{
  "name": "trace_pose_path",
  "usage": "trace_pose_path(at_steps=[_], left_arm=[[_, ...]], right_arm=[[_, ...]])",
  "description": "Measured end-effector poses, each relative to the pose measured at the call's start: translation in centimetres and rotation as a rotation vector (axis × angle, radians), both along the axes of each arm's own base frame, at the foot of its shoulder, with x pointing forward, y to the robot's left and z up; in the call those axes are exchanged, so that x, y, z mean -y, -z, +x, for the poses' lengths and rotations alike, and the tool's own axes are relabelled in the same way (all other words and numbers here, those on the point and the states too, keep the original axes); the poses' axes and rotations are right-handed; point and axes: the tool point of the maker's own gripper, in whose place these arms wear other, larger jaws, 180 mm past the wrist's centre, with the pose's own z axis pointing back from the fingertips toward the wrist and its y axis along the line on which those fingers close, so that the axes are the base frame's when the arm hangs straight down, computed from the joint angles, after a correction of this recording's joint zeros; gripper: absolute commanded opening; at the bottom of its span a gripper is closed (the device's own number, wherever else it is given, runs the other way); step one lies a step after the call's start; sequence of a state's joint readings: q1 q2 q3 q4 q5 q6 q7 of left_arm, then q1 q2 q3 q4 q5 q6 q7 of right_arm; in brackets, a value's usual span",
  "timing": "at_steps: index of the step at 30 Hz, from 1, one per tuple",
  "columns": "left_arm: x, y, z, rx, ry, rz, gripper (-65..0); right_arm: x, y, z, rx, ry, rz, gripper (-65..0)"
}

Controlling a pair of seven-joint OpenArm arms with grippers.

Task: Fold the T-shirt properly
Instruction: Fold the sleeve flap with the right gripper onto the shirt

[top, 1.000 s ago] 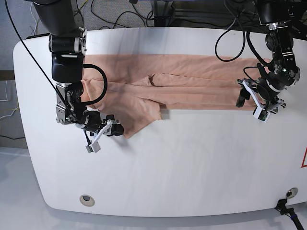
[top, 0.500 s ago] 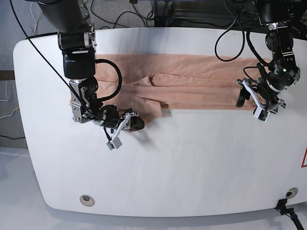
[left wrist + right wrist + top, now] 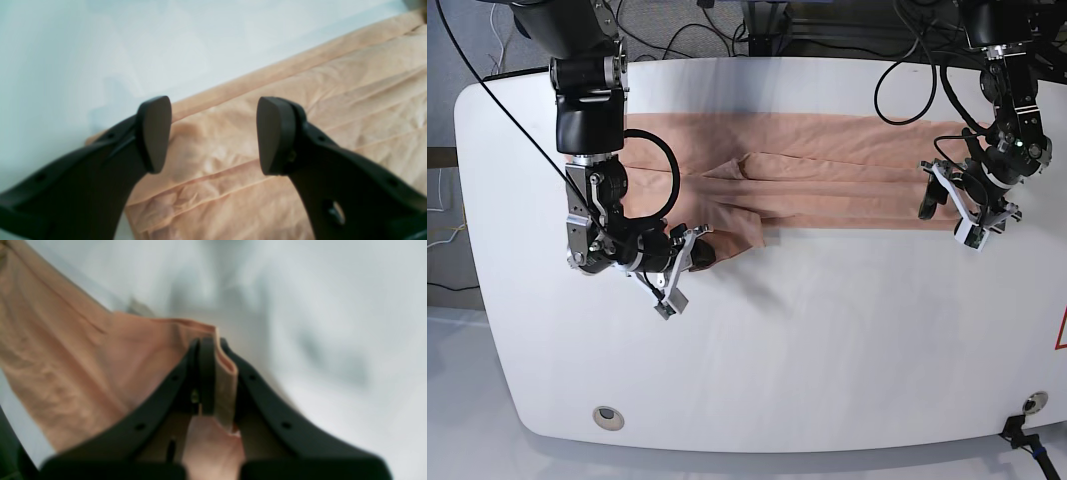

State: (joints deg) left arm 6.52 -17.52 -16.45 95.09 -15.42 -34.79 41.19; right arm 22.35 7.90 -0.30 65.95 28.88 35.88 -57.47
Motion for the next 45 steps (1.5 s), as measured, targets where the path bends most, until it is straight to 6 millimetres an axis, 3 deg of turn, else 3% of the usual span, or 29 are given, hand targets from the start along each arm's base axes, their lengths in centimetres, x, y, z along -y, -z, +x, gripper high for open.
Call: trace_pose_path(at_steps=[2, 6, 13, 25, 33, 39, 42, 45], left_arm=[[0.0, 0.0, 0.0, -0.001, -0.001, 0.001, -28.0], [0.0, 0.0, 0.0, 0.000, -0.001, -0.001, -28.0], [-0.6, 1.8, -0.5, -0.053, -0.026, -0.015, -28.0], [-0.8, 2.8, -0.8, -0.079, -0.035, -0.026, -28.0], [-0.7, 2.7, -0.8, -0.078, -0.035, -0.027, -28.0], [-0.7, 2.7, -0.8, -0.079, -0.035, -0.027, -28.0], [-0.7, 2.8, -0.8, -0.079, -0.035, -0.027, -28.0], [-0.8, 2.8, -0.8, -0.079, -0.035, -0.026, -28.0]], right_arm=[[1.0, -1.0, -0.3, -0.001, 0.020, -0.002, -65.0], [3.7, -1.3, -2.4, -0.039, 0.043, -0.044, -65.0], [3.4, -1.6, -7.7, -0.121, -0.015, 0.040, -65.0], [1.3, -0.9, -16.2, -0.169, -0.066, 0.109, -65.0], [1.0, -1.1, -17.0, -0.167, -0.071, 0.117, -65.0], [1.0, -0.8, -17.7, -0.180, -0.068, 0.116, -38.5], [0.9, -1.3, -17.6, -0.159, -0.078, 0.111, -32.4], [0.3, -2.2, -17.4, -0.142, -0.085, 0.161, -32.3]])
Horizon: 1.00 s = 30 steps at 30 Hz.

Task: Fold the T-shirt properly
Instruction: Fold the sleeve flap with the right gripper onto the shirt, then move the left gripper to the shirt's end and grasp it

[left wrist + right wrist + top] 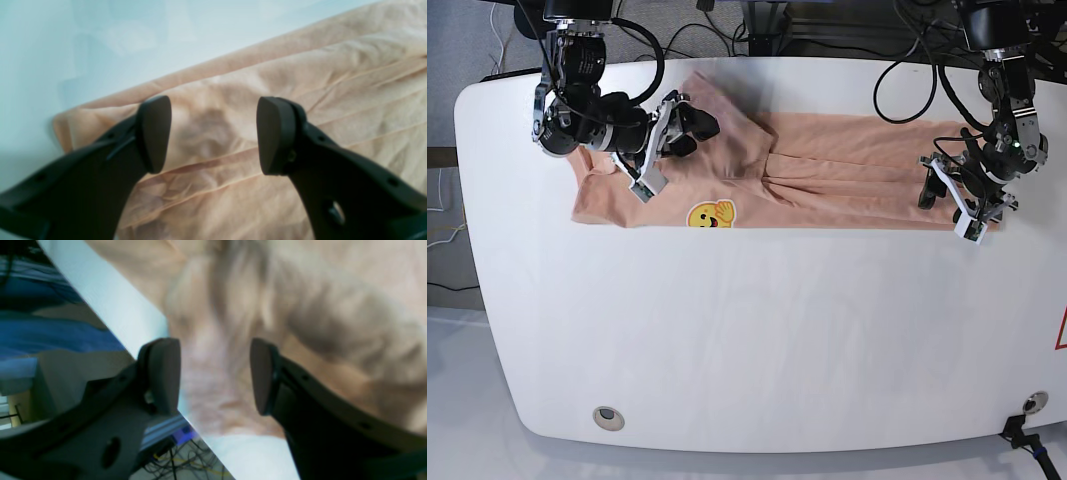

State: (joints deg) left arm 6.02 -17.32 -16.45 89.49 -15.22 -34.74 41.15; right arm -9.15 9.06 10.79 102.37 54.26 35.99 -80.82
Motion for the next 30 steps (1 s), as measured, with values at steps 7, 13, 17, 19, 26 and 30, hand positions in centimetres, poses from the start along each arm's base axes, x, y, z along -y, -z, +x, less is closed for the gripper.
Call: trace_pose_path(at_steps=[7, 13, 17, 19, 26, 30], left_arm=[[0.0, 0.0, 0.0, 0.001, 0.000, -0.001, -28.0], [0.0, 0.0, 0.0, 0.001, 0.000, -0.001, -28.0], [0.2, -0.5, 0.2, 0.016, 0.006, 0.002, -28.0], [0.3, -0.9, 0.4, 0.028, 0.012, 0.004, -28.0], [0.5, -1.8, 0.2, 0.051, 0.026, 0.020, -28.0], [0.0, -2.9, -0.2, 0.081, 0.012, 0.027, -27.7]], right_arm=[[-0.5, -0.1, -0.9, -0.020, -0.002, 0.043, -32.3], [2.2, 1.0, 1.7, 0.035, 0.021, -0.157, -32.3], [5.2, 1.0, 3.7, 0.076, 0.033, -0.312, -32.3], [6.3, 1.2, 4.1, 0.089, 0.044, -0.364, -32.3], [7.8, 3.2, 4.5, 0.104, 0.100, -0.397, -32.4], [7.6, 4.0, 5.0, 0.106, 0.139, -0.350, -32.4]])
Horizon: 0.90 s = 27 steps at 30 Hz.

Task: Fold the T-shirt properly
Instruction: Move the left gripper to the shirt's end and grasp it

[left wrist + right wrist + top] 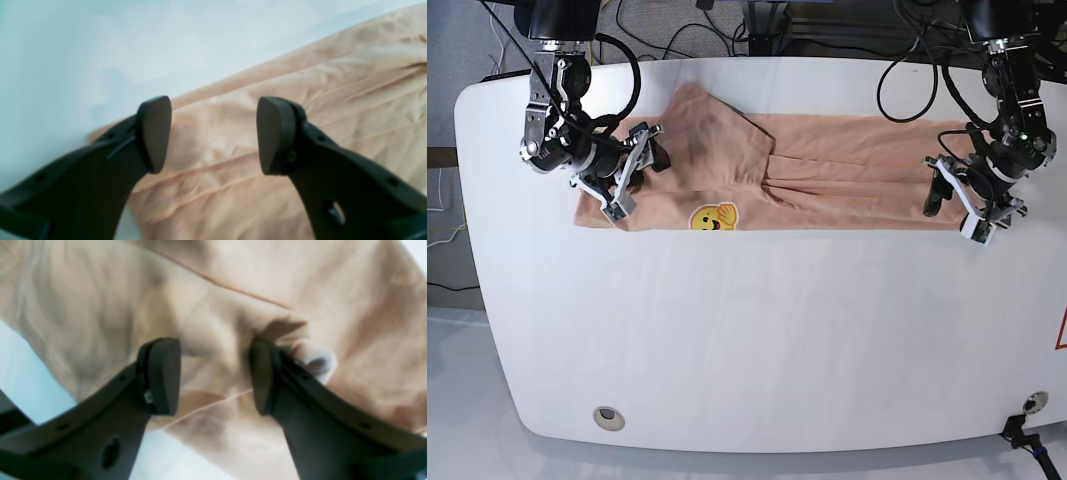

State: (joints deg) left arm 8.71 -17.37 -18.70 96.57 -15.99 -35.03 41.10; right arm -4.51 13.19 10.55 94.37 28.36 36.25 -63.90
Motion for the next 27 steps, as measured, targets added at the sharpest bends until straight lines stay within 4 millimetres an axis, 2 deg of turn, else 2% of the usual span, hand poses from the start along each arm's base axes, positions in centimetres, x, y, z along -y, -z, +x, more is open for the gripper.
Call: trace_pose_path(at_steps=[4, 9, 13, 16, 19, 22, 27], left_arm=[[-4.1, -1.3, -0.2, 0.033, -0.116, 0.031, -27.5], [-6.7, -1.6, -1.4, 0.038, -0.195, 0.036, -27.3], [-8.0, -0.6, -2.7, 0.002, -0.241, 0.026, -26.0], [-9.3, 1.6, -4.6, -0.089, -0.275, 0.024, -21.3], [-9.7, 2.3, -5.2, -0.103, -0.262, 0.003, -21.2], [-10.0, 3.8, -5.9, -0.147, -0.284, -0.026, -21.2], [-9.4, 5.4, -5.6, -0.183, -0.320, -0.166, -21.2]], right_arm=[[0.0, 0.5, 0.2, 0.002, 0.023, 0.033, -32.4], [0.0, 0.5, 0.4, 0.005, 0.028, 0.045, -32.4], [-0.1, 0.4, 0.5, 0.007, 0.028, 0.049, -32.4], [-0.1, 0.4, 0.4, 0.005, 0.028, 0.048, -32.4], [-0.2, 0.5, 0.4, 0.005, 0.029, 0.050, -32.4], [-0.2, 0.5, 0.4, 0.004, 0.028, 0.049, -32.4], [-0.2, 0.5, 0.4, 0.005, 0.028, 0.050, -32.4]])
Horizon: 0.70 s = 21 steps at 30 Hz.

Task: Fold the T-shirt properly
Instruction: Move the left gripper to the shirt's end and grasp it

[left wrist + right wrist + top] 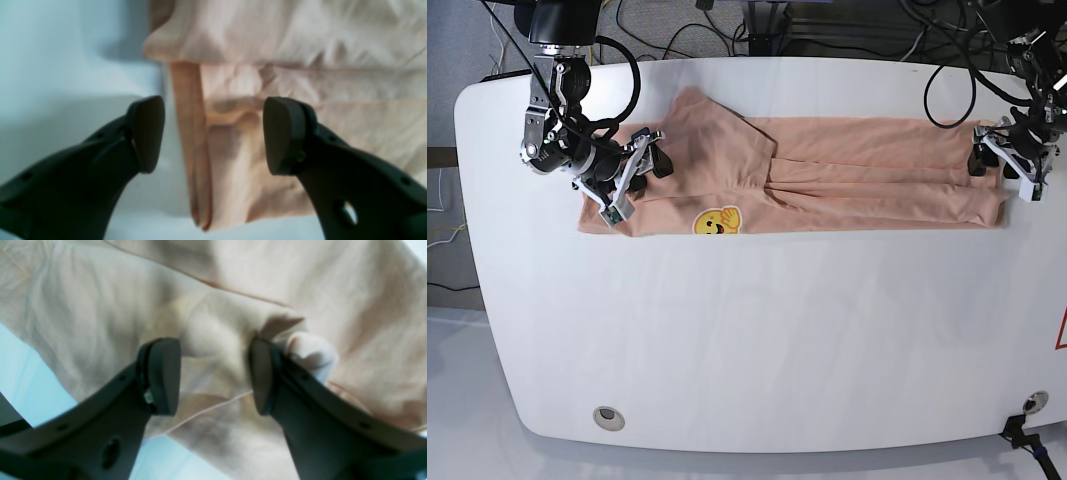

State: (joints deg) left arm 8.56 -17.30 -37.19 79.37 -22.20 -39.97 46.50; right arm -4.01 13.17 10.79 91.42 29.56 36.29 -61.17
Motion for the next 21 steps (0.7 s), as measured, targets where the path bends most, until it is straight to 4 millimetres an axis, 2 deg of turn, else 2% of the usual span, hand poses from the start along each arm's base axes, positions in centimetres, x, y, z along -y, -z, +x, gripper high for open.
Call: trace_pose_path(at_steps=[7, 15, 21], left_arm=[[-0.2, 0.6, -0.2, -0.001, -0.013, -0.023, -21.5], [3.3, 1.0, 1.0, 0.032, 0.046, -0.082, -22.2], [5.1, 1.0, 1.1, 0.027, 0.079, -0.091, -41.9]], right_arm=[[0.0, 0.0, 0.0, 0.001, 0.001, 0.001, -32.4], [-0.1, 0.0, 0.0, 0.001, 0.001, 0.004, -32.4], [-0.1, 0.0, 0.0, 0.001, 0.001, 0.003, -32.4]])
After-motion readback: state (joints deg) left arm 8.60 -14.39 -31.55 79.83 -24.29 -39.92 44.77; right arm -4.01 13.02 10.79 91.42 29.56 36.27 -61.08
